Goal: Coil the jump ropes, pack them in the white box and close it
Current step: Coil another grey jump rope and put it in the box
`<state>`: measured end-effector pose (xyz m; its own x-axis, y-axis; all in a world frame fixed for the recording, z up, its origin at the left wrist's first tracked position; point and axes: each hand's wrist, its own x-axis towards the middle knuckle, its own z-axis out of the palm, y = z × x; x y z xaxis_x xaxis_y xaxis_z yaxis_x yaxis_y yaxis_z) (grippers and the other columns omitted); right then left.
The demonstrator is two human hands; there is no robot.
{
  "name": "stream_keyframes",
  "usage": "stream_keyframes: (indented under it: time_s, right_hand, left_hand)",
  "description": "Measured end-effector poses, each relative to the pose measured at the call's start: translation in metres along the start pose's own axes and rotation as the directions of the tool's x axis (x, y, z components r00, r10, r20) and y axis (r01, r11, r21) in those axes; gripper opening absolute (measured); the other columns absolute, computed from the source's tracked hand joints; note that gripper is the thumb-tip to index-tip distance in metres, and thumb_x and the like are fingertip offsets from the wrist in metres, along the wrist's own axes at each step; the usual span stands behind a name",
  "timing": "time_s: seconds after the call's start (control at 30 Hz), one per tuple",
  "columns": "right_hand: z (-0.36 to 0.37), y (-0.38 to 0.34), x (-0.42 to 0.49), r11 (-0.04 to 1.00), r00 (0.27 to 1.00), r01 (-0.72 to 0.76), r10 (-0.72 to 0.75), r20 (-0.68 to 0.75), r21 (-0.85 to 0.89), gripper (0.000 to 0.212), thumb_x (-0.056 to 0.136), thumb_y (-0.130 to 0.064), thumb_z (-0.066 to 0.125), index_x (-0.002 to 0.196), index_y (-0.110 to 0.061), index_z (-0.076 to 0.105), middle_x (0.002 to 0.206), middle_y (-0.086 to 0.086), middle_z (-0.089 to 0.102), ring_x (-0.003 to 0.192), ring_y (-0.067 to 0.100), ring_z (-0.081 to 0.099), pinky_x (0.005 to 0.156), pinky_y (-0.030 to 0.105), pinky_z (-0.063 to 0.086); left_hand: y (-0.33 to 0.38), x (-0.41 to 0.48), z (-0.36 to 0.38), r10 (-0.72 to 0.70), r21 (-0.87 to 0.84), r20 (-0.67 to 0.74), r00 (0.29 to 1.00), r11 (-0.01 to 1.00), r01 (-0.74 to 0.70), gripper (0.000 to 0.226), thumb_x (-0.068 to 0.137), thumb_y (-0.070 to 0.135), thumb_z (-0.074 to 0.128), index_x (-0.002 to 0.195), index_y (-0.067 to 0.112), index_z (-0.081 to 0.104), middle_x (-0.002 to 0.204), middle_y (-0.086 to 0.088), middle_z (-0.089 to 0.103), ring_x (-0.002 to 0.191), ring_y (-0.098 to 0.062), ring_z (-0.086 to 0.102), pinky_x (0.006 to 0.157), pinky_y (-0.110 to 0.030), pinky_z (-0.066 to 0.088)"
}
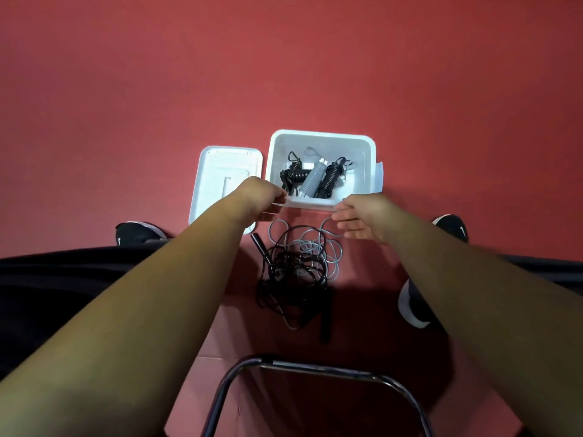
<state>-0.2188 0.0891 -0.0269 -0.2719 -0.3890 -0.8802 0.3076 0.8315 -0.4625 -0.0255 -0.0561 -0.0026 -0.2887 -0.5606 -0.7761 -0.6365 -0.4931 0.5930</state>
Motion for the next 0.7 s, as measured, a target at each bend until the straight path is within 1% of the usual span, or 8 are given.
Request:
stream_keyframes:
  time_s: [0.17, 0.27, 0.3, 0.37, 0.43, 0.47, 0.53, 0.7]
  right_hand:
    - [0.005, 0.034, 0.012, 0.991, 0.994, -0.087, 0.093, 0.056, -0.104, 0.03, 0.109, -0.028, 0.047, 0.119, -0.009, 0.068, 0.108, 0.006, 0.074, 0.086, 0.02, 0.066, 0.076, 0.036, 0.055]
    - [0.008, 0.049, 0.023, 0.975, 0.986, -0.132, 0.147, 0.077, -0.179, 0.03, 0.109, -0.027, 0.045, 0.125, -0.009, 0.064, 0.11, 0.005, 0.071, 0.085, 0.018, 0.064, 0.072, 0.034, 0.052]
    - [0.009, 0.053, 0.027, 0.969, 0.984, -0.144, 0.162, 0.077, -0.199, 0.03, 0.109, -0.026, 0.046, 0.126, -0.009, 0.064, 0.109, 0.005, 0.071, 0.084, 0.018, 0.064, 0.071, 0.034, 0.052]
    - [0.012, 0.058, 0.034, 0.962, 0.981, -0.163, 0.183, 0.071, -0.22, 0.03, 0.107, -0.025, 0.049, 0.125, -0.009, 0.066, 0.111, 0.004, 0.073, 0.085, 0.019, 0.067, 0.072, 0.035, 0.054]
    - [0.017, 0.058, 0.039, 0.96, 0.98, -0.168, 0.186, 0.066, -0.223, 0.025, 0.107, -0.025, 0.052, 0.123, -0.012, 0.066, 0.114, 0.005, 0.072, 0.088, 0.021, 0.068, 0.076, 0.038, 0.056]
    - [0.019, 0.058, 0.041, 0.962, 0.982, -0.162, 0.18, 0.064, -0.219, 0.023, 0.108, -0.026, 0.053, 0.123, -0.014, 0.064, 0.112, 0.004, 0.071, 0.089, 0.023, 0.068, 0.08, 0.04, 0.057]
    - [0.025, 0.056, 0.043, 0.967, 0.986, -0.143, 0.158, 0.053, -0.212, 0.022, 0.109, -0.029, 0.052, 0.126, -0.018, 0.062, 0.11, 0.005, 0.067, 0.095, 0.026, 0.067, 0.085, 0.042, 0.057]
    - [0.032, 0.06, 0.054, 0.956, 0.984, -0.151, 0.169, 0.05, -0.251, 0.029, 0.109, -0.03, 0.049, 0.131, -0.019, 0.064, 0.11, 0.005, 0.065, 0.099, 0.025, 0.065, 0.092, 0.041, 0.055]
  left_hand:
    - [-0.038, 0.011, 0.009, -0.048, 0.226, 0.04, 0.998, 0.973, 0.037, 0.015, 0.1, 0.013, 0.061, 0.1, 0.002, 0.071, 0.094, -0.013, 0.072, 0.074, -0.026, 0.068, 0.062, -0.034, 0.056]
    - [-0.058, 0.026, 0.013, -0.063, 0.542, 0.082, 0.995, 0.84, 0.009, 0.043, 0.096, 0.044, 0.061, 0.105, 0.004, 0.075, 0.109, -0.018, 0.075, 0.095, -0.036, 0.074, 0.084, -0.045, 0.061]
    - [-0.063, 0.027, 0.014, -0.067, 0.628, 0.069, 0.995, 0.778, 0.009, 0.056, 0.097, 0.057, 0.054, 0.113, 0.007, 0.074, 0.116, -0.017, 0.073, 0.104, -0.036, 0.071, 0.092, -0.041, 0.057]
    - [-0.071, 0.025, 0.017, -0.095, 0.653, 0.025, 0.995, 0.755, 0.056, 0.071, 0.098, 0.071, 0.04, 0.125, 0.012, 0.07, 0.127, -0.013, 0.068, 0.116, -0.033, 0.064, 0.098, -0.035, 0.045]
    - [-0.082, 0.028, 0.02, -0.118, 0.64, 0.054, 0.992, 0.766, 0.057, 0.058, 0.102, 0.063, 0.045, 0.129, 0.019, 0.07, 0.132, -0.009, 0.067, 0.117, -0.029, 0.062, 0.096, -0.032, 0.042]
    - [-0.086, 0.029, 0.022, -0.13, 0.639, 0.109, 0.986, 0.768, 0.031, 0.042, 0.106, 0.046, 0.051, 0.133, 0.018, 0.068, 0.135, -0.009, 0.066, 0.119, -0.029, 0.063, 0.096, -0.031, 0.044]
    - [-0.096, 0.037, 0.023, -0.167, 0.642, 0.161, 0.973, 0.766, 0.025, 0.036, 0.104, 0.021, 0.058, 0.139, 0.016, 0.064, 0.14, -0.01, 0.065, 0.127, -0.028, 0.061, 0.103, -0.032, 0.047]
    - [-0.11, 0.048, 0.026, -0.207, 0.688, 0.117, 0.971, 0.722, 0.071, 0.037, 0.103, 0.02, 0.056, 0.138, 0.017, 0.066, 0.14, -0.009, 0.065, 0.13, -0.03, 0.06, 0.11, -0.039, 0.048]
